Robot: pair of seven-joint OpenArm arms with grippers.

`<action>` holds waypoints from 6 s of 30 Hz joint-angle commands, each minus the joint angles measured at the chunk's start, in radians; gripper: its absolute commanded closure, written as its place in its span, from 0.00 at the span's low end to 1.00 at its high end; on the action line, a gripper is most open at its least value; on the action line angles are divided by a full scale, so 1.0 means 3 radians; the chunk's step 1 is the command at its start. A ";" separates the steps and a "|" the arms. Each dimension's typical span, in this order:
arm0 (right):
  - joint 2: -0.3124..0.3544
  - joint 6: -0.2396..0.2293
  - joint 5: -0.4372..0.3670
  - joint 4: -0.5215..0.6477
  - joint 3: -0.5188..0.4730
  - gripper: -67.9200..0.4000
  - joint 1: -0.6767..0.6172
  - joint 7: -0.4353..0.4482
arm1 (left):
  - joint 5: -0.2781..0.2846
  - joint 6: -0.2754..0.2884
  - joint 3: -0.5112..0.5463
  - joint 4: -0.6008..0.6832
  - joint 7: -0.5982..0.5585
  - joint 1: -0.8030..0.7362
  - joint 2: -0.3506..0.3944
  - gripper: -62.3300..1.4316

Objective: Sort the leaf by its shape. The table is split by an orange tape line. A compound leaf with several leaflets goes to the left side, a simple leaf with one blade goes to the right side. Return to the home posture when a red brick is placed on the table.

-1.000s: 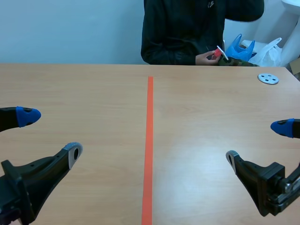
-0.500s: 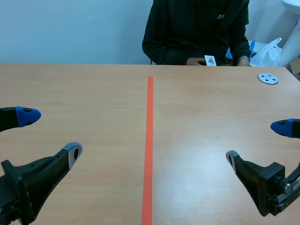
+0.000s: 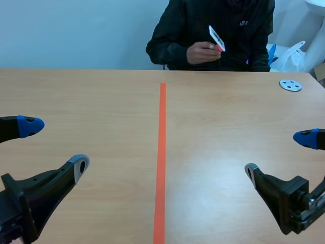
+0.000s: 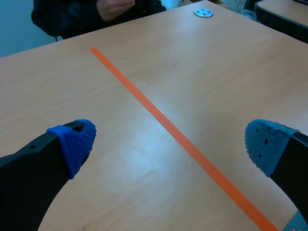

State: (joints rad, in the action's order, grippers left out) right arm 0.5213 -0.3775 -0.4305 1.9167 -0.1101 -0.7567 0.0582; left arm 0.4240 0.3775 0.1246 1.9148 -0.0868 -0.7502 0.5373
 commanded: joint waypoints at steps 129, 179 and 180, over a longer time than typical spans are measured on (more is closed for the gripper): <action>-0.0537 -0.0038 0.1166 -0.2435 0.2684 0.72 0.2688 0.0678 | 0.0020 0.0010 -0.0018 0.0041 -0.0060 0.0009 -0.0017 0.00; -0.0226 0.0053 -0.0352 -0.1932 0.0370 0.96 0.2421 0.0022 | 0.0019 0.0009 -0.0018 0.0041 -0.0060 0.0009 -0.0015 0.00; -0.0229 0.0079 -0.0352 -0.2028 0.0370 0.96 0.2473 0.0023 | 0.0019 0.0009 -0.0018 0.0041 -0.0060 0.0009 -0.0015 0.00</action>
State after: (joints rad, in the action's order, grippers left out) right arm 0.4423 -0.3576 -0.5262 1.3193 -0.0044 -0.0525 0.0502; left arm 0.4240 0.3775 0.1246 1.9148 -0.0868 -0.7502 0.5373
